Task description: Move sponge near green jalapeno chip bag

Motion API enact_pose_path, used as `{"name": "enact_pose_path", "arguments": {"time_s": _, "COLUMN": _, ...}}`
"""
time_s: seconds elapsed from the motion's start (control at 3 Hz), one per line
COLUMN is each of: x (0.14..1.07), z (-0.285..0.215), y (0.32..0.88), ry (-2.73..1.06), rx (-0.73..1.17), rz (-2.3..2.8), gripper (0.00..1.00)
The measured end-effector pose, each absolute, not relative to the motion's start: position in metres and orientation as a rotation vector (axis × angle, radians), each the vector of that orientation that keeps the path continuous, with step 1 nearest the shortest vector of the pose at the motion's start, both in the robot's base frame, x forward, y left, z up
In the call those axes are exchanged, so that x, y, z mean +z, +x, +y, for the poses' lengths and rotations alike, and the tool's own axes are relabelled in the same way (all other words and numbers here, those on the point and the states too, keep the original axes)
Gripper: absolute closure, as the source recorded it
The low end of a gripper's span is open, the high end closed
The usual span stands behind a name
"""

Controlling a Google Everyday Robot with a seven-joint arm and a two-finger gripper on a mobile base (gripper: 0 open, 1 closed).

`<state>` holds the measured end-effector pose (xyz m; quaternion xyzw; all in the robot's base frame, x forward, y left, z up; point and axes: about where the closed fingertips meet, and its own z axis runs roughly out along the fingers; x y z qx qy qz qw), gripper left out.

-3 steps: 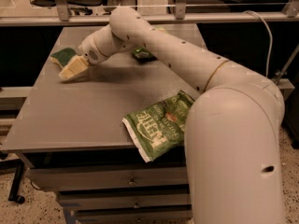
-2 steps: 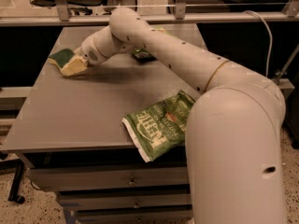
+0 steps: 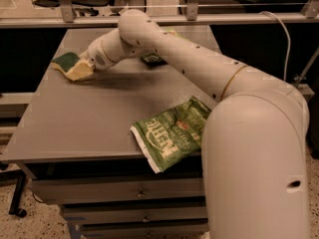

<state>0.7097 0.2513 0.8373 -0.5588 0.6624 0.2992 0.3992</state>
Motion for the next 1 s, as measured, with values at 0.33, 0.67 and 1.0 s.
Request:
{"name": "enact_pose_path", "arguments": {"time_s": 0.33, "x": 0.844, "z": 0.247, "y": 0.712, "ry": -1.4, "rx": 0.749, "rz": 1.663, "gripper": 1.0}}
{"name": "enact_pose_path", "arguments": {"time_s": 0.67, "x": 0.858, "z": 0.242, "y": 0.716, "ry": -1.391, "rx": 0.732, "rz": 1.632, "gripper": 1.0}}
{"name": "enact_pose_path", "arguments": {"time_s": 1.0, "x": 0.873, "z": 0.24, "y": 0.715, "ry": -1.394, "rx": 0.728, "rz": 1.59, "gripper": 1.0}}
